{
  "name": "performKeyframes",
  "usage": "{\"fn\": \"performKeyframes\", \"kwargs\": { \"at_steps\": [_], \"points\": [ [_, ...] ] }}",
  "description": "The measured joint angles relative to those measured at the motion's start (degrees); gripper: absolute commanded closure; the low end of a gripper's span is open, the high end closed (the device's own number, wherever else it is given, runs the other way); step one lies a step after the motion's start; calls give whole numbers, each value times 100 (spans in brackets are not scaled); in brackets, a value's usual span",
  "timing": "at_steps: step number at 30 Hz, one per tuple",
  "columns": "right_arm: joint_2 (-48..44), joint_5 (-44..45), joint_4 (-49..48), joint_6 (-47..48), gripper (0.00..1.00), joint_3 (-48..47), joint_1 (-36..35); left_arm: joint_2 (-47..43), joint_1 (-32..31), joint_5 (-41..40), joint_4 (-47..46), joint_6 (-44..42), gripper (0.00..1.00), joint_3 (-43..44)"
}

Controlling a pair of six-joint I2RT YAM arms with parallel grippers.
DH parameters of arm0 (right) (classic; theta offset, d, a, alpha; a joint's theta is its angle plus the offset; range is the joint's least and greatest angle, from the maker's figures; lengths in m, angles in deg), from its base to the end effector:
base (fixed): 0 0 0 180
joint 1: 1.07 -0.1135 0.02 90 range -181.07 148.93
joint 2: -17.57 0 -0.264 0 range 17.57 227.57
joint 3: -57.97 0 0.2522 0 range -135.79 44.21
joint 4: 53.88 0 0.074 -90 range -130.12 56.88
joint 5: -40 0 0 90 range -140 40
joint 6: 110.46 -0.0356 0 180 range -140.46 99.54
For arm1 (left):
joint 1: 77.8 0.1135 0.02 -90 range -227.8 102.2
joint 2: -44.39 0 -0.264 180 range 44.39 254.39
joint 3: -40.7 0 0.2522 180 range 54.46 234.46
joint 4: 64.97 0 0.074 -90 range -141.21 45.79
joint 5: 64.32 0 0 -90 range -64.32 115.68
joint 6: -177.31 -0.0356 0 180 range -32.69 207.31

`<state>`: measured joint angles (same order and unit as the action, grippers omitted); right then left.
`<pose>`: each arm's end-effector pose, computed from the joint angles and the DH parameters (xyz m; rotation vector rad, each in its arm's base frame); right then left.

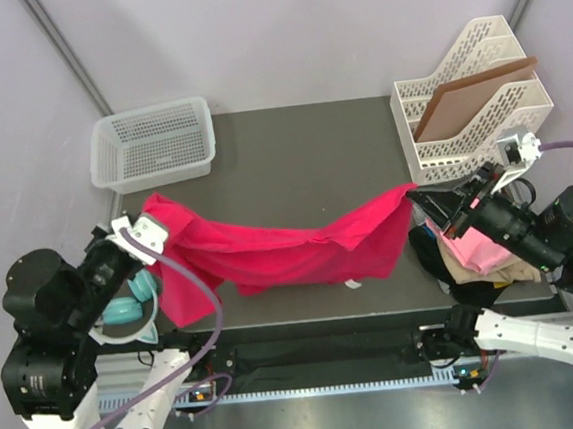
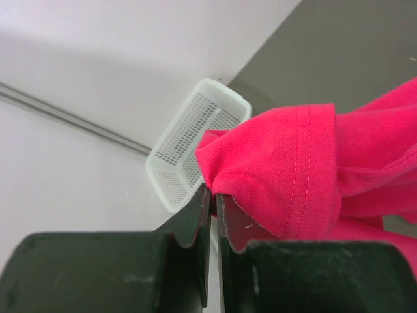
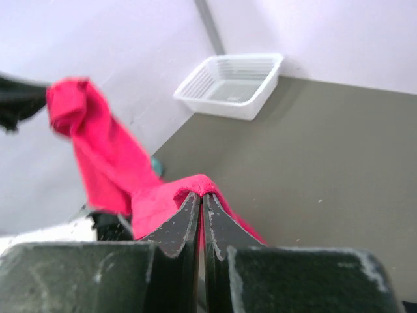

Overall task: Fold and stack the t-shirts
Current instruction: Flatten out the tshirt

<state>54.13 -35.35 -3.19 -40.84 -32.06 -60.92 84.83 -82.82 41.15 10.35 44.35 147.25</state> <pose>0.0411 0.0529 0.4787 -0.3333 1.5613 0.9146 0.0272 -0.0119 0.4980 0.8814 1.4914 0.2550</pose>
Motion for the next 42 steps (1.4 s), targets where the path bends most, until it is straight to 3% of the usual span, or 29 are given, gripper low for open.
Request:
{"fn": "performKeyframes", "kwargs": {
  "at_steps": [4, 8, 11, 15, 18, 24, 29, 32, 35, 36, 39, 40, 42],
  "points": [
    [111, 603, 46, 94, 100, -76, -2, -361, 0, 214, 155, 22, 95, -929],
    [887, 1325, 122, 341, 100, -271, 146, -330, 0, 177, 11, 20, 100, -2605],
    [1897, 857, -13, 415, 100, -393, 1180, -39, 0, 26, -398, -9, 100, -3674],
    [3008, -26, -503, 372, 100, 184, 2846, 592, 0, -190, -1314, -101, 100, -4592],
    [3954, -330, -570, 334, 100, 350, 3410, 1287, 0, -343, -2114, -212, 100, -4951],
    [5416, -570, -879, 219, 100, 282, 3683, 3244, -2, -901, -3641, -376, 100, -4959],
    [5963, -619, -949, 214, 100, 2, 3740, 4972, 7, -1665, -4363, -389, 100, -4522],
    [5989, -619, -1012, 216, 100, -4, 3751, 5372, -2, -2120, -4736, -372, 100, -4201],
    [5989, -619, -1078, 219, 100, -4, 3773, 5501, 50, -2396, -5049, -299, 90, -4116],
    [5987, -621, -1086, 221, 100, -2, 3783, 5484, 59, -2437, -5099, -240, 74, -4105],
    [5984, -623, -1113, 223, 100, 17, 3816, 5362, 59, -2415, -5060, -33, 45, -3936],
    [5982, -621, -1137, 225, 100, 42, 3827, 5289, 59, -2398, -5034, 11, 27, -3873],
    [5949, -619, -1204, 229, 100, 129, 3842, 5027, 59, -2363, -4990, 151, 23, -3722]
  ]
}}
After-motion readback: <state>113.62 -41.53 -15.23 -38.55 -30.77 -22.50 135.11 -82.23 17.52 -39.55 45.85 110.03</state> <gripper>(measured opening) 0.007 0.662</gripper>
